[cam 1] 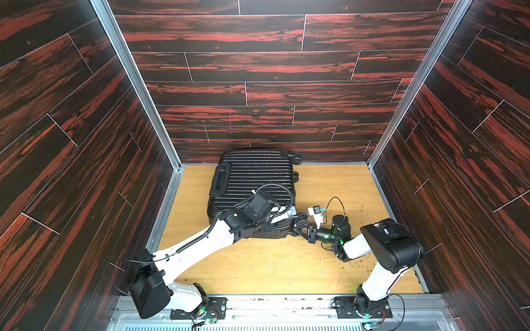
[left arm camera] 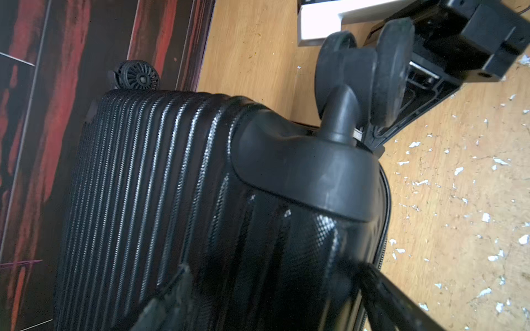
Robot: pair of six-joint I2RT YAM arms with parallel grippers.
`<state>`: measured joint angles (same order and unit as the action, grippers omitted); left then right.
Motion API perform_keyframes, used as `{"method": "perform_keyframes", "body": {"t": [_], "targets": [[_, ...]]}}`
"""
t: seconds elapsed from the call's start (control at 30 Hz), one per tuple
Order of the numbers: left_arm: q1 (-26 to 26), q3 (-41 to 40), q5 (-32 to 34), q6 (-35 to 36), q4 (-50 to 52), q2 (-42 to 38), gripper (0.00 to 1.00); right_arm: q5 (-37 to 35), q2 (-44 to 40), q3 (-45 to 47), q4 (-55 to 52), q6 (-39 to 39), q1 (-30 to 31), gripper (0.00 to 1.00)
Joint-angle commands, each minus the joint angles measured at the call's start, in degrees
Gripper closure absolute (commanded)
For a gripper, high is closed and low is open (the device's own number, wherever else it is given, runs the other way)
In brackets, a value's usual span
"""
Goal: Close the suitcase zippers
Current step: Zip the zipper on the suitcase.
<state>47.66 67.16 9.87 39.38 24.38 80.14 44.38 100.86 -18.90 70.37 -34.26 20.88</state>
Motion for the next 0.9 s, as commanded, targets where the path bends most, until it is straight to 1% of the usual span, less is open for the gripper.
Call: {"method": "perform_keyframes", "body": {"t": [0.0, 0.07, 0.17, 0.27, 0.37, 0.53, 0.7, 0.77, 0.87], "targets": [[-0.81, -0.18, 10.17, -2.56, -8.30, 1.96, 0.10, 2.51, -1.59, 2.73, 2.21, -3.40, 0.03, 1.00], [-0.73, -0.22, 12.94, -4.76, -10.55, 2.82, 0.11, 2.38, -1.02, 3.85, 4.14, -4.46, 0.03, 1.00], [-0.64, 0.08, 15.78, -8.13, -12.86, 3.87, 0.12, 2.23, 0.28, 6.33, 10.26, -7.18, 0.03, 1.00], [-0.55, 0.48, 16.97, -11.05, -14.11, 5.00, 0.13, 1.34, 2.20, 8.96, 17.75, -9.63, 0.10, 1.00], [-0.50, 0.86, 18.11, -14.48, -15.11, 5.95, 0.14, 0.26, 4.58, 10.65, 22.75, -11.53, 0.21, 1.00], [-0.47, 1.15, 19.12, -18.32, -17.63, 7.64, 0.14, -2.24, 4.87, 12.62, 23.06, -11.10, 0.71, 1.00], [-0.47, 3.51, 23.69, -24.48, -17.29, 10.22, 0.15, -3.36, 3.82, 13.74, 23.06, -10.59, 1.72, 1.00], [-0.51, 4.55, 24.94, -26.44, -16.39, 11.23, 0.17, -4.07, 3.34, 14.01, 23.06, -10.56, 2.33, 1.00], [-0.51, 5.83, 26.47, -29.53, -15.40, 12.59, 0.17, -5.38, 2.22, 14.63, 23.07, -9.76, 3.20, 1.00]]}}
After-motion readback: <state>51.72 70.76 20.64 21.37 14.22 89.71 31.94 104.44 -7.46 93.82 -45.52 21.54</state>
